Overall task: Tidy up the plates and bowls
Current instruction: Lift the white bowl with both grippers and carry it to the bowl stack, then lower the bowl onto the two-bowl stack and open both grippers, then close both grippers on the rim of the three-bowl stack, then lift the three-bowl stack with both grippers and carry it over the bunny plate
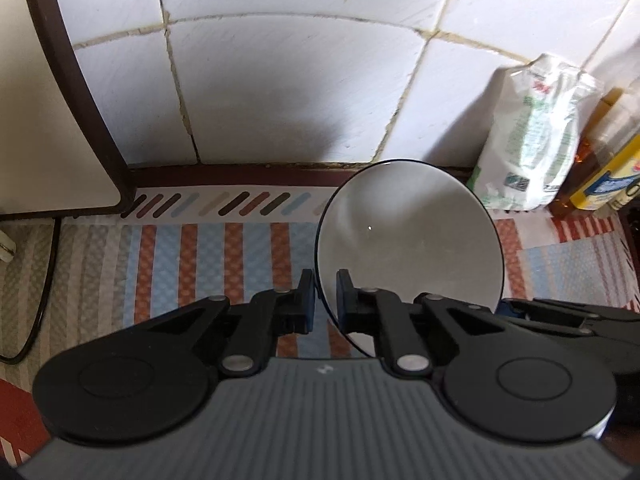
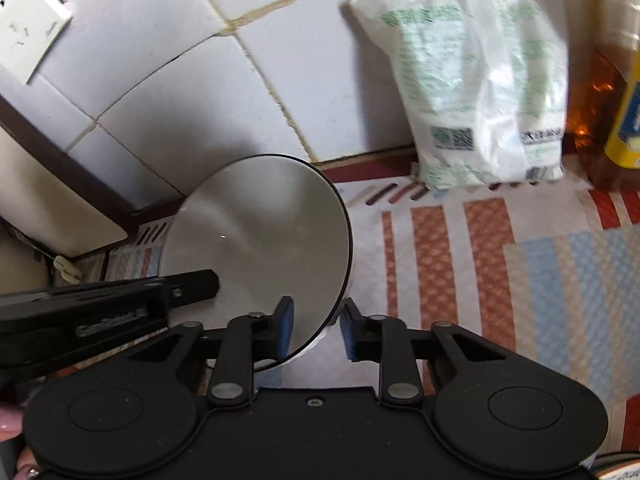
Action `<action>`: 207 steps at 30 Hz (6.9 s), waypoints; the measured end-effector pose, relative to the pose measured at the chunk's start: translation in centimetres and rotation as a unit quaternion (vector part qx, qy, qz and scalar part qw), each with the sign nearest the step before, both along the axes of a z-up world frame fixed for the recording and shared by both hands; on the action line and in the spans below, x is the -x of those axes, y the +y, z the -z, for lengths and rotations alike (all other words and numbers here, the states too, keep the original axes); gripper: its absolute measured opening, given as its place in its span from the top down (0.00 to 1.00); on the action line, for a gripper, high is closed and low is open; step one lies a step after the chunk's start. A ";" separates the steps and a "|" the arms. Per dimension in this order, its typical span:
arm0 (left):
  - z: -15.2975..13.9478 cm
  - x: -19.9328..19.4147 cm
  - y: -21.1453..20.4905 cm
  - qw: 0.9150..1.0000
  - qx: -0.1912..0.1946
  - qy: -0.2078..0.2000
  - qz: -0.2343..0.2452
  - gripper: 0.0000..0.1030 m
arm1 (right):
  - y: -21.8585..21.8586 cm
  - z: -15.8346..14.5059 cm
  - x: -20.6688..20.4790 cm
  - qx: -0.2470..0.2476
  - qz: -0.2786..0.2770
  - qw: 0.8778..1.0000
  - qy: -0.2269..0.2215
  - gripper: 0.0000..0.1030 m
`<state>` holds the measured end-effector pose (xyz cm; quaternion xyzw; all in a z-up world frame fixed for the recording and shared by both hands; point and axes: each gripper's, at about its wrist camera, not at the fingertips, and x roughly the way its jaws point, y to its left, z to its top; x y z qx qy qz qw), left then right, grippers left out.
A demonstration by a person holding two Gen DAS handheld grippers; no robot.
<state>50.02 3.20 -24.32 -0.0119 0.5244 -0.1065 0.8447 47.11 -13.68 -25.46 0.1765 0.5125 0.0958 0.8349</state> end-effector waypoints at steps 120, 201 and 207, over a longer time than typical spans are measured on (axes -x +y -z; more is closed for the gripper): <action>-15.6 31.3 -28.3 0.993 0.073 -0.002 0.092 0.77 | -27.5 -18.3 33.3 0.219 -0.106 0.964 -0.104 0.37; -0.7 24.5 -30.6 0.986 0.144 0.030 -0.072 0.65 | -25.9 1.4 25.4 0.186 -0.045 0.945 -0.265 0.00; -1.0 25.1 -31.3 0.991 0.122 0.008 -0.060 0.66 | -25.6 1.3 25.8 0.189 -0.046 0.942 -0.273 0.00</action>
